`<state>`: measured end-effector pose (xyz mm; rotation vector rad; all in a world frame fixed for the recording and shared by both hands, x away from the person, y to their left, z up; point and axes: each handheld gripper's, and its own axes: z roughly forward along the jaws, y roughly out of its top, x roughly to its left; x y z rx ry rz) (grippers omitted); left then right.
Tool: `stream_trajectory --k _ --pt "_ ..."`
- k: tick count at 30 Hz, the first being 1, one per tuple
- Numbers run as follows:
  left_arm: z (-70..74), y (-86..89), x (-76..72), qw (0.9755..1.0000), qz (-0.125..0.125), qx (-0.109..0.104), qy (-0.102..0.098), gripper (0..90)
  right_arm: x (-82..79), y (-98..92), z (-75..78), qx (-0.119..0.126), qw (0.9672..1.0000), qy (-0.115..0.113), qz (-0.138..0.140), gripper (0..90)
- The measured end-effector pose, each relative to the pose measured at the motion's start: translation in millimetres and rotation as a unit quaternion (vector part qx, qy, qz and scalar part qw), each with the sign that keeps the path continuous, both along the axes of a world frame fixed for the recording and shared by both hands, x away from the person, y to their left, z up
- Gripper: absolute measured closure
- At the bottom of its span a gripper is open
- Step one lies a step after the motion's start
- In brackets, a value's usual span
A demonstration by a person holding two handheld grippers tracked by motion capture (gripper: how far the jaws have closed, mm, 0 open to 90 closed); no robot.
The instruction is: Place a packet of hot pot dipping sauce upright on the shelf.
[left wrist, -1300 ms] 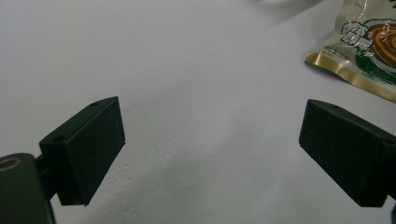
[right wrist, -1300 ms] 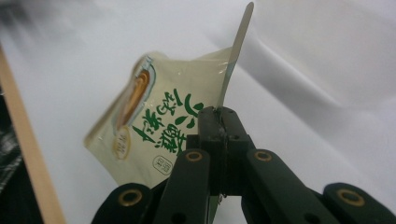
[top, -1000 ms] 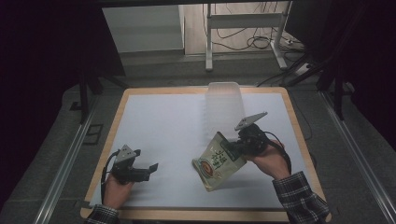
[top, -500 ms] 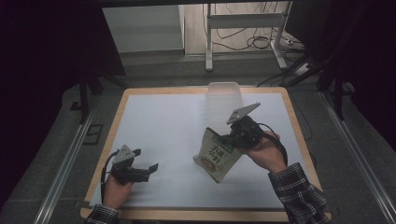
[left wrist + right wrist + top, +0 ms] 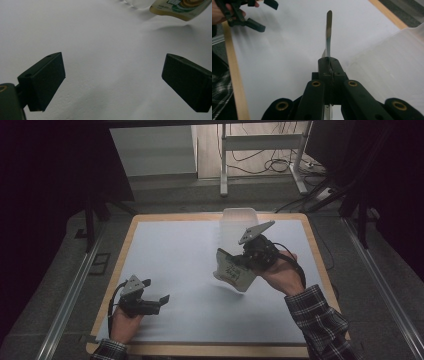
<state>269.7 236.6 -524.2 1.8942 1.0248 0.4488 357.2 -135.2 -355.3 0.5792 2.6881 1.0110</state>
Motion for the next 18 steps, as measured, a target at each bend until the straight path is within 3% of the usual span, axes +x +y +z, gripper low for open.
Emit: stream_trajectory --k 18 --pt "-1.5 -0.1 0.7 1.0000 -0.003 0.001 -0.004 4.3 39.1 18.7 13.2 0.035 0.9992 -0.006 0.015 89.4"
